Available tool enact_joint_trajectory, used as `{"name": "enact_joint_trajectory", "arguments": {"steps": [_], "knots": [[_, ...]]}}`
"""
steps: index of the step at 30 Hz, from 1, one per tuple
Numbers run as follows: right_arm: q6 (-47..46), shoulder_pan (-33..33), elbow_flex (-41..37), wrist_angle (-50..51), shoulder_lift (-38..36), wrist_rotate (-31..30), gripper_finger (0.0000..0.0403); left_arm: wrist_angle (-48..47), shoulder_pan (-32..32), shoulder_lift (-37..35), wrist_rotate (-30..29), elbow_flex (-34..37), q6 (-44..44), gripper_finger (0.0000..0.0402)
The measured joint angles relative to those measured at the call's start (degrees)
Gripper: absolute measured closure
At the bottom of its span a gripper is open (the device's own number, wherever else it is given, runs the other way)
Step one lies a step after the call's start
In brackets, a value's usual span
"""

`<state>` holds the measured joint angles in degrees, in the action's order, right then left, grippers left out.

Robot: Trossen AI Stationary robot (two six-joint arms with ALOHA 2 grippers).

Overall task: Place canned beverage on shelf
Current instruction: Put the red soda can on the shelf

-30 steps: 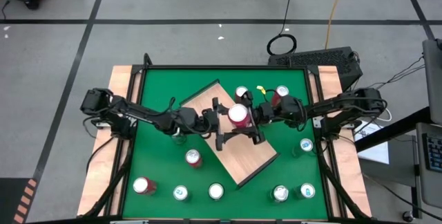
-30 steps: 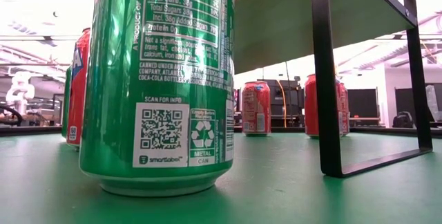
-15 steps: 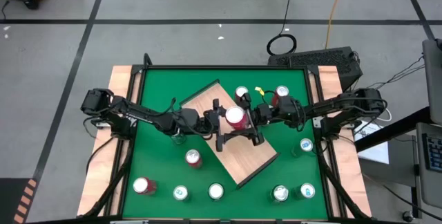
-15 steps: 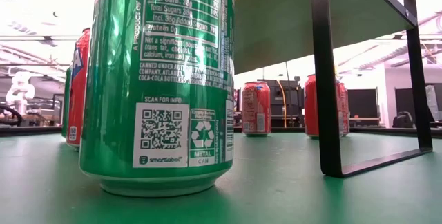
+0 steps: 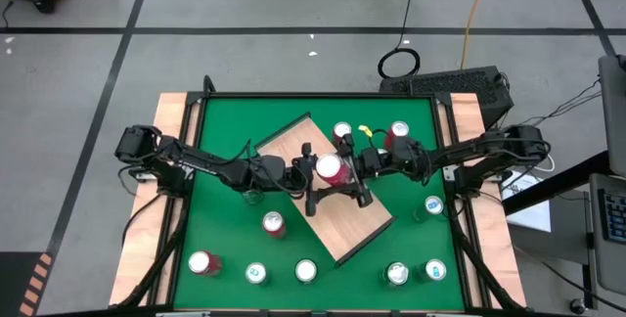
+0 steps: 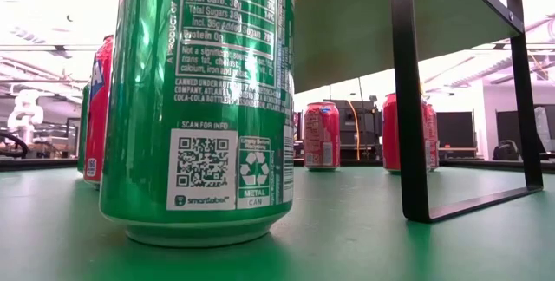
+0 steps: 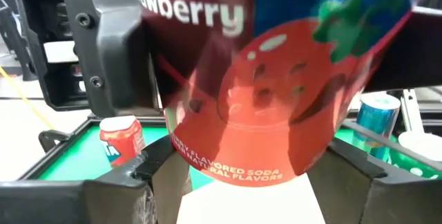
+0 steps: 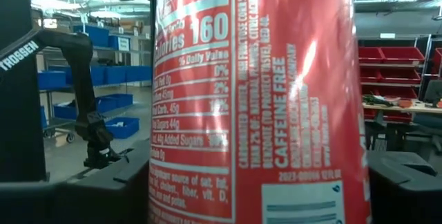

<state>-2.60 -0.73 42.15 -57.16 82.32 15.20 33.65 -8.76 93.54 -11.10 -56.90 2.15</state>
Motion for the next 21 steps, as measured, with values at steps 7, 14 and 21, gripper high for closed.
{"name": "enact_joint_trajectory", "arguments": {"steps": [7,14,21], "knots": [[-0.1,0.0,0.2,2.4,-0.2,0.1,0.0119,-2.2,-1.0,-1.5,-0.3,0.0,-0.3,0.0152],[-0.2,0.0,0.0,5.0,-0.5,-0.2,0.0055,-8.6,-1.2,-3.2,-2.2,0.0,-1.4,0.0152],[0.5,0.0,0.2,7.7,-1.1,-0.2,0.0050,-9.6,-1.5,-3.2,-2.4,-0.1,-1.8,0.0152]]}}
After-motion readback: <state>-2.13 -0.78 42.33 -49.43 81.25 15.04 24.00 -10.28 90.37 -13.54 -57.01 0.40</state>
